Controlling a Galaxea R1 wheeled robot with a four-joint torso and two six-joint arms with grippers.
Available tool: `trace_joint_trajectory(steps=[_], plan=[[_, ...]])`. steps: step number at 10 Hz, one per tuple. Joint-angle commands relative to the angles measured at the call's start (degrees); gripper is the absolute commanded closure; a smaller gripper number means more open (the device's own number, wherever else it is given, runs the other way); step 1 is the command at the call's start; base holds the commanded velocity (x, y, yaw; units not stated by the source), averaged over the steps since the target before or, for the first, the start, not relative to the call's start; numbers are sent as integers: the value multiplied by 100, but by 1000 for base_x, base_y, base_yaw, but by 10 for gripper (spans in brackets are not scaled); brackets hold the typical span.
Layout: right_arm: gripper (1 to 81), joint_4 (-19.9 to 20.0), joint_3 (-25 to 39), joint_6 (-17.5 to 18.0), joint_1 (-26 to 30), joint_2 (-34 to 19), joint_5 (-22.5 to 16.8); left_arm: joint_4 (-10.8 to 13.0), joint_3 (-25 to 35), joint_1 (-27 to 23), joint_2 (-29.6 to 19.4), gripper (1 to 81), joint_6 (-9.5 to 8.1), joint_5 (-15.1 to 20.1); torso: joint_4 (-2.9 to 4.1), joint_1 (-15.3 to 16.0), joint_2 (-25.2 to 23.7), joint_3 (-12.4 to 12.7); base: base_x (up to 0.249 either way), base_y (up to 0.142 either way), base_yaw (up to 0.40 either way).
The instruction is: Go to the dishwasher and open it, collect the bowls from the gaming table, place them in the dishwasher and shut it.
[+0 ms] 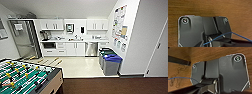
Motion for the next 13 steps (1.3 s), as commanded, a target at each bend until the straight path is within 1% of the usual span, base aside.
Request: trace_joint_trajectory(steps=[1, 13], plan=[[10, 14, 147, -15, 312, -88, -291, -5, 122, -310, -76, 10, 46, 251, 0, 0, 0, 0, 164, 0, 0], [10, 14, 165, -7, 348, -88, -264, 39, 121, -318, -76, 10, 46, 251, -2, 0, 0, 0, 174, 0, 0]])
